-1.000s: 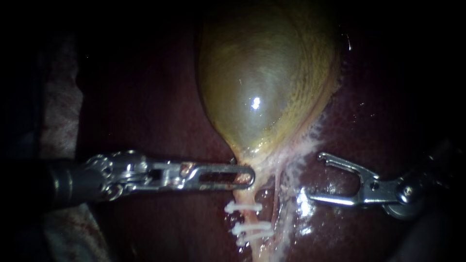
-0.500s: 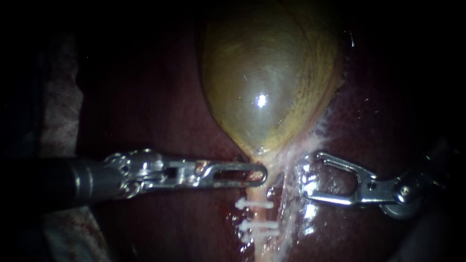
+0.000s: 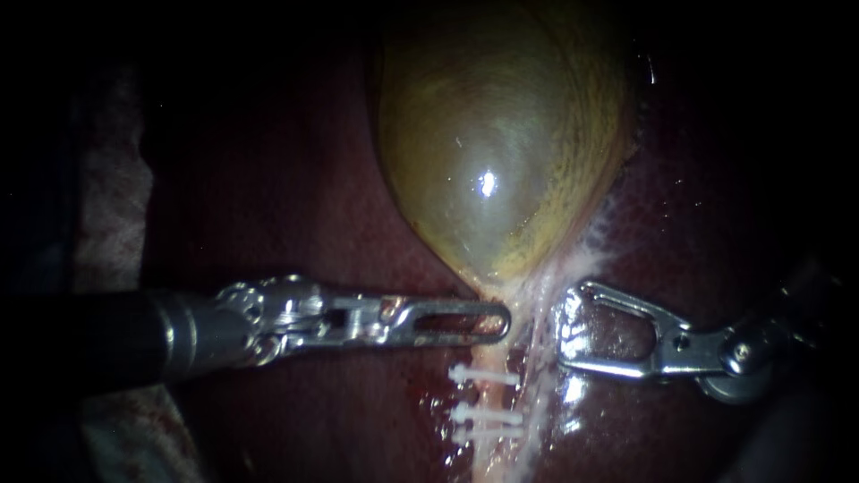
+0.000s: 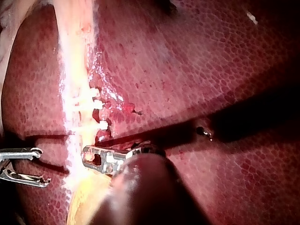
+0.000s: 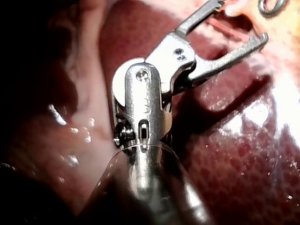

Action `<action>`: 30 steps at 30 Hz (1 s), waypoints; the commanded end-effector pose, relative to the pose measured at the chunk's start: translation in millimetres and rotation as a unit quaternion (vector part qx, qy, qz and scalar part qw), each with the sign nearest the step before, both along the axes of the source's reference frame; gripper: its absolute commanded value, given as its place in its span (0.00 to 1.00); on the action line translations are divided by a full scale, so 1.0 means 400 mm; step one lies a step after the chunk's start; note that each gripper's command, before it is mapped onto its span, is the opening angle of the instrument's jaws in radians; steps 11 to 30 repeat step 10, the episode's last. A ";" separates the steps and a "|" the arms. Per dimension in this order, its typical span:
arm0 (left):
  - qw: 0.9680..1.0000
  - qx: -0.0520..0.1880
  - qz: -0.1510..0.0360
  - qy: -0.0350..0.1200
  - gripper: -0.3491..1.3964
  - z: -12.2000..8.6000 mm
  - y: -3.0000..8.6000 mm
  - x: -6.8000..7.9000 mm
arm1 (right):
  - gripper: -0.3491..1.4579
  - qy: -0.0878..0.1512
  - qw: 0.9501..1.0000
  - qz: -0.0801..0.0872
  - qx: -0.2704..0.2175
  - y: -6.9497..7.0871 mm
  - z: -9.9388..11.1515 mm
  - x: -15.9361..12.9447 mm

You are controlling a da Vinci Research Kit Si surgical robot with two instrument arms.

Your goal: Going back third clip left tube

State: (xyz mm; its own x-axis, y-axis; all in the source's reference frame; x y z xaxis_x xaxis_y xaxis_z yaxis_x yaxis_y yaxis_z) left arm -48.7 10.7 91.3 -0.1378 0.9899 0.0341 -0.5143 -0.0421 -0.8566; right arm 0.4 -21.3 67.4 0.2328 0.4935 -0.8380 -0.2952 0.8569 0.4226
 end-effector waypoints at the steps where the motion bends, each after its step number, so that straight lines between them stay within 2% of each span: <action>1: 1.000 0.001 0.001 -0.001 0.00 0.0000 -0.0001 -0.0001 | 0.52 0.000 1.000 0.000 0.000 -0.0001 0.0000 0.0000; 30: 1.000 0.000 0.001 -0.001 0.00 0.0003 -0.0004 -0.0003 | 0.52 0.001 1.000 -0.001 0.000 -0.0002 0.0000 0.0002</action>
